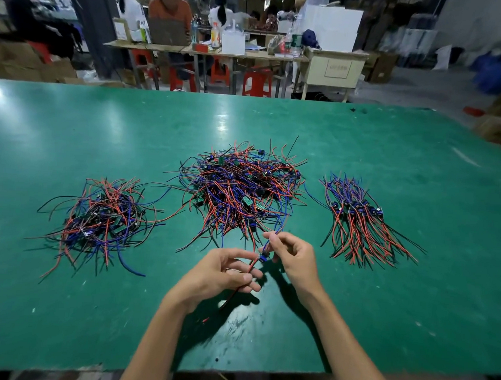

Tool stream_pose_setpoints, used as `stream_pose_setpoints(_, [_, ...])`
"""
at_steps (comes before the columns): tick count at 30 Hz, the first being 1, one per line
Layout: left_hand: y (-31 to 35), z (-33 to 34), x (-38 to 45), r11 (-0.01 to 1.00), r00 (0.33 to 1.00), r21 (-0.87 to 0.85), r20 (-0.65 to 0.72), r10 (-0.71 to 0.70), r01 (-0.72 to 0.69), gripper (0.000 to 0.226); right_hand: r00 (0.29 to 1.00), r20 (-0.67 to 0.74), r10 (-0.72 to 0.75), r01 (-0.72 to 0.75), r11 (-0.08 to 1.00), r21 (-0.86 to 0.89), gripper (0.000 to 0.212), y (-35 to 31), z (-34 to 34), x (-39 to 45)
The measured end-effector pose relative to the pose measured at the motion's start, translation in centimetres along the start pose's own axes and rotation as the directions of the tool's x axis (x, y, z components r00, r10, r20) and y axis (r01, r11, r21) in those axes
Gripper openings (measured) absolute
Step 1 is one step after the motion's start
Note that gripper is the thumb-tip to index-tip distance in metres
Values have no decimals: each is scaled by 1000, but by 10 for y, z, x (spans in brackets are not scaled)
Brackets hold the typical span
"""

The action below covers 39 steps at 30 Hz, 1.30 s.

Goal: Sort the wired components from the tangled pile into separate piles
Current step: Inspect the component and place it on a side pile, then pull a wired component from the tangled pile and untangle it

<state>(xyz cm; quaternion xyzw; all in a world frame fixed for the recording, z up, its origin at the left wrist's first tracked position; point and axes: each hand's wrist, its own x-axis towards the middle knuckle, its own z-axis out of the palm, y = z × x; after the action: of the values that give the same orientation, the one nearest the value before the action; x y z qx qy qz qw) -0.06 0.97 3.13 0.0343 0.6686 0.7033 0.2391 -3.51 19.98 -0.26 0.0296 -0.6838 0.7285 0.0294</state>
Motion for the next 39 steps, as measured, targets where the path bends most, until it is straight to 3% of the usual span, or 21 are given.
stream_pose_setpoints(4, [1,2,1,1000,999,1,38,7,-7,33,1000,-3,31,-31,998,62,16,-1,-5,0])
stream_pose_setpoints(10, [-1,23,12,998,992,-1,-109,60,-60,27,996,91,-17,13,998,54,17,-1,-12,-2])
stream_pose_setpoints(19, [-14,40,21,974,960,-168,-260,105,-152,19,995,-69,-73,75,997,17,4,8,-8,-2])
stream_pose_setpoints(27, [-26,44,21,976,898,-38,-401,183,-216,8,995,78,-63,65,998,-14,25,5,-11,-5])
stream_pose_setpoints(31, [-25,45,19,974,903,-26,-380,200,-227,8,992,106,-65,67,998,-16,27,2,-11,-7])
stream_pose_setpoints(35, [-23,45,19,972,915,-55,-354,193,-226,16,994,37,-101,104,992,-69,25,4,-8,-4])
stream_pose_setpoints(39, [-24,46,17,968,912,-73,-359,201,-241,21,989,111,-97,110,987,-114,24,5,-5,-6])
